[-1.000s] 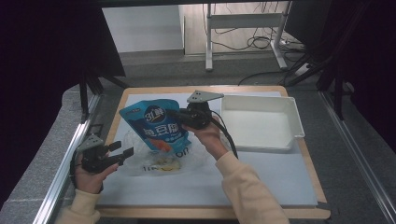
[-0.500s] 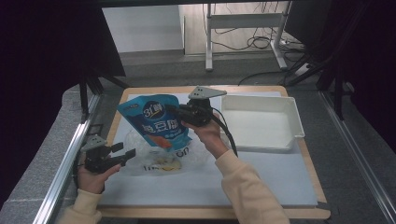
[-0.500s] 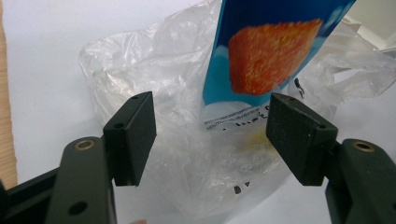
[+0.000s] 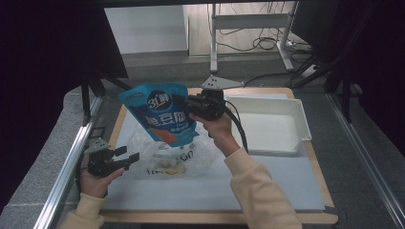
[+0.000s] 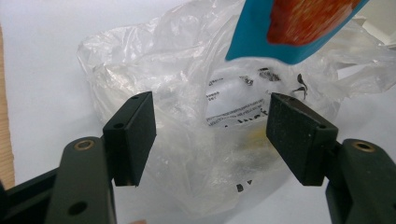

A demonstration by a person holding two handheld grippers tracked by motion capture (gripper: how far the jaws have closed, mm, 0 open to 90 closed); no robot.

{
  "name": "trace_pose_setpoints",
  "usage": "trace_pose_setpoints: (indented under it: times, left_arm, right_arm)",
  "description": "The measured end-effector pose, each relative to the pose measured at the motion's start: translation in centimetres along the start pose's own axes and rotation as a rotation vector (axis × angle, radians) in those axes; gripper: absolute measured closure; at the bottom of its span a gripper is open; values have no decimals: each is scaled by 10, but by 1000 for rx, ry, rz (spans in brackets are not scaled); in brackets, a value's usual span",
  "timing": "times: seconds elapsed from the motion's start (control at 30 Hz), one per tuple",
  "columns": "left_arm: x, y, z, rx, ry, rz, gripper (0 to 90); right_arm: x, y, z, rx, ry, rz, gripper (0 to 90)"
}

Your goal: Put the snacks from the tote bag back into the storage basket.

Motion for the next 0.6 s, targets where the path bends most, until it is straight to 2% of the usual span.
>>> trace_pose_setpoints:
  times: [0.23, 0.6]
  left_arm:
    - [1, 0, 0, -1, 1, -3, 336]
    - [0, 2, 0, 8, 6, -4, 336]
  right_arm:
    - [-1, -10, -12, -19, -5, 8, 890]
    - [-8, -28, -21, -45, -3, 32, 890]
Point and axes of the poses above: each handheld gripper's, and its own axes: y roughly forward along the jaws, z roughly out of its underside, x roughly to its left, the point moved 1 cm from there along y, roughly forward along the jaws, and after that the axes turned 5 degrees about -z, right-handed, at the moved point
